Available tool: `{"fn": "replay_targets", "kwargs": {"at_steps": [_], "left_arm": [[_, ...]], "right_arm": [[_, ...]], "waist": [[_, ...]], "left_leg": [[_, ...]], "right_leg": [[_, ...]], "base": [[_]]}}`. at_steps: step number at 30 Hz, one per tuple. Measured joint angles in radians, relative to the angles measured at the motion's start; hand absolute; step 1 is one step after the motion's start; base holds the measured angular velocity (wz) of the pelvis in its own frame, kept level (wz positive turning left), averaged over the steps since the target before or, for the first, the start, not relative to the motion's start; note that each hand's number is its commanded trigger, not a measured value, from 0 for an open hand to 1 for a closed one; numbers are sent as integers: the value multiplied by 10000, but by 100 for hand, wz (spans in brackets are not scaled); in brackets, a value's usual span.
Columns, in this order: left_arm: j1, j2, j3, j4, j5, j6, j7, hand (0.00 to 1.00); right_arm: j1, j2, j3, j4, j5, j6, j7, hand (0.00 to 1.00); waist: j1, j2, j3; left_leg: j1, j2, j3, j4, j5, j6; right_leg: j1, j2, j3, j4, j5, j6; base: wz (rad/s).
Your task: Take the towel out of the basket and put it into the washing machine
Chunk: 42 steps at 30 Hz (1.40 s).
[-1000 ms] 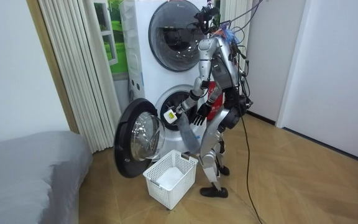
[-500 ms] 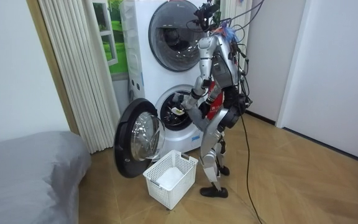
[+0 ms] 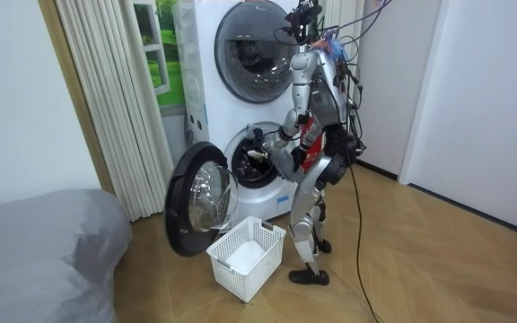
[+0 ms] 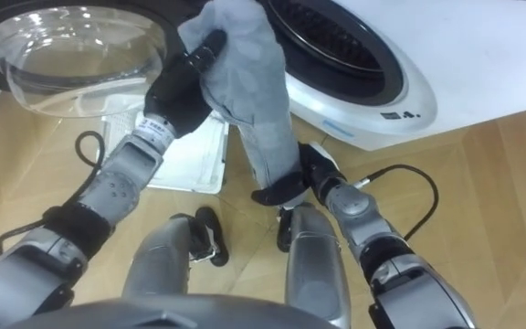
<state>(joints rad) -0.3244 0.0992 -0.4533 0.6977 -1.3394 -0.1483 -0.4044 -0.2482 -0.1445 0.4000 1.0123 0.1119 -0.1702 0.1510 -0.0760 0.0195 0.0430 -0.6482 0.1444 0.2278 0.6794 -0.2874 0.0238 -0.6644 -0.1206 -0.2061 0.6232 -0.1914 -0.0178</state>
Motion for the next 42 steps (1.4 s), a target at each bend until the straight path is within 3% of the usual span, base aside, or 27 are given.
{"fn": "replay_targets", "kwargs": {"at_steps": [4,12,13,14,15,25,33,42], "left_arm": [[1,-87,-1,0,-40,140,-22,100],[4,-130,-8,2,-109,157,-21,100],[9,-129,-23,2,-122,161,-21,80],[9,-129,-25,3,-129,167,-21,34],[9,-127,-18,3,-134,171,-20,0],[517,-46,516,-2,-334,271,38,0],[841,307,1172,-13,1984,191,1230,0],[1372,348,1638,11,2639,145,2466,0]], "right_arm": [[1,-4,4,0,10,192,-6,100],[90,9,79,-2,17,194,-29,100],[110,7,77,-2,16,194,-64,100],[119,5,71,-2,16,194,-71,100],[134,1,71,-2,16,194,-74,100],[349,8,-538,168,11,319,-323,100],[291,-81,-1359,802,97,408,-987,100],[93,-343,-1964,1614,1762,624,-1285,100]], "waist": [[-34,-17,-10],[-49,-17,-9],[-48,-16,-9],[-46,-16,-9],[-46,-15,-9],[111,-10,-5],[613,31,-20],[873,254,-41]], "left_leg": [[-4,1,-13,9,1,-1],[-16,19,-42,78,-1,-2],[-7,20,-44,78,-1,-2],[-5,22,-45,80,-1,-2],[-4,30,-44,85,-1,-3],[45,-1,2,-43,2,-15],[22,0,55,-118,10,-26],[43,-198,7,-266,34,-5]], "right_leg": [[2,-9,-49,-12,-12,-18],[27,4,-33,-5,-10,-21],[37,7,-32,-5,-10,-21],[42,11,-31,-6,-10,-22],[46,17,-33,-9,-9,-23],[14,5,11,-14,-14,-34],[2,-1,-85,-28,-23,-47],[-10,-192,-157,52,-107,-14]], "base": [[0],[0],[0],[0],[0],[0],[0],[4]]}}
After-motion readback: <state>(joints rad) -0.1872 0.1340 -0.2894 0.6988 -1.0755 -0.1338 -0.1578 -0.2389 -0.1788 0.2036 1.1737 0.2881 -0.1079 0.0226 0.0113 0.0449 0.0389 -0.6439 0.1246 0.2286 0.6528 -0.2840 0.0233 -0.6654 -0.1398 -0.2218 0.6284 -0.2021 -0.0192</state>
